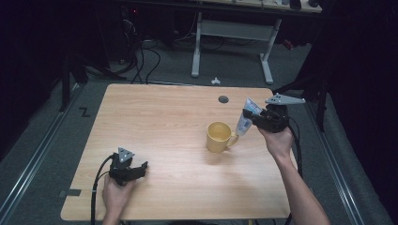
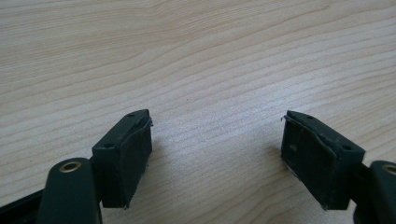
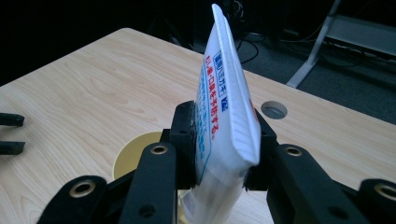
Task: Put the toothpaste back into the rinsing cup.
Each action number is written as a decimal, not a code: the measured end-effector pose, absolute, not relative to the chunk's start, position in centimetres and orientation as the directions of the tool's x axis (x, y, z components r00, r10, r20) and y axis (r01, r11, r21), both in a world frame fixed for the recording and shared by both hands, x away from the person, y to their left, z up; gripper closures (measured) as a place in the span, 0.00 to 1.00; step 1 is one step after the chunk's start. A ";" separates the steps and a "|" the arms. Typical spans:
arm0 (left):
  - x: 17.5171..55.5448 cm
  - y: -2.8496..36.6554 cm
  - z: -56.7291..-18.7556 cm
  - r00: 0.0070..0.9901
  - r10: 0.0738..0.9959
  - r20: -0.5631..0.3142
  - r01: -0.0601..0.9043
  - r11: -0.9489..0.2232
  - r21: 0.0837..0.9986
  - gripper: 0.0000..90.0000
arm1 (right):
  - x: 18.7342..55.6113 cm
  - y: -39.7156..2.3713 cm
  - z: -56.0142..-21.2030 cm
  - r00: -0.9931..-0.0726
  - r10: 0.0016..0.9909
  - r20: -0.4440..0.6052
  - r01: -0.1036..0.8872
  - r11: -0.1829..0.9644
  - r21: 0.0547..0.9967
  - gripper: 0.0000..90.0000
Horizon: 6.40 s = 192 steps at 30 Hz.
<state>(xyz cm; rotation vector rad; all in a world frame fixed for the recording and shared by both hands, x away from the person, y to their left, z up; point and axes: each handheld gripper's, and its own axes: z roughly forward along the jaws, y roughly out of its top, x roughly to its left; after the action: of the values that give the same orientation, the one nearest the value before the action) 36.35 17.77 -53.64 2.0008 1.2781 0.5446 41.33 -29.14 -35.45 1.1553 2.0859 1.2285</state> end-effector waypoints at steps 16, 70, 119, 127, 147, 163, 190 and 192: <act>36.4 17.8 -53.6 0.427 0.904 -0.017 0.614 -0.276 0.739 0.27 | 41.5 -27.6 -34.7 -0.582 0.813 0.023 0.416 0.273 0.868 0.79; 36.4 17.8 -53.6 0.431 0.902 -0.017 0.613 -0.279 0.739 0.27 | 42.7 -22.4 -35.8 -0.653 0.757 -0.018 0.388 0.355 0.851 0.79; 36.3 17.8 -53.6 0.433 0.901 -0.016 0.612 -0.281 0.739 0.27 | 44.3 -21.8 -40.6 -0.611 0.792 0.003 0.451 0.344 0.824 0.78; 36.3 17.7 -53.6 0.433 0.901 -0.016 0.612 -0.281 0.739 0.27 | 44.4 -21.7 -41.0 -0.605 0.797 -0.003 0.461 0.353 0.814 0.78; 36.3 17.7 -53.6 0.432 0.902 -0.014 0.611 -0.281 0.740 0.27 | 44.4 -21.6 -42.1 -0.609 0.793 -0.016 0.471 0.377 0.798 0.78; 36.3 17.7 -53.6 0.430 0.903 -0.015 0.612 -0.279 0.740 0.27 | 44.5 -21.6 -42.9 -0.603 0.798 -0.008 0.477 0.369 0.797 0.78; 36.4 17.7 -53.7 0.430 0.903 -0.016 0.612 -0.278 0.741 0.27 | 44.0 -22.8 -43.7 -0.606 0.795 0.005 0.484 0.364 0.796 0.74; 36.4 17.7 -53.6 0.430 0.902 -0.016 0.612 -0.278 0.741 0.27 | 44.0 -22.9 -43.6 -0.606 0.796 0.005 0.484 0.364 0.796 0.73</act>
<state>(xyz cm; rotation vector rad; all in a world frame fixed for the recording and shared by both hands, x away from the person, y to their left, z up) 36.37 17.72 -53.65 2.0016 1.2731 0.5445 43.98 -22.91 -43.59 1.1173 2.2480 1.1182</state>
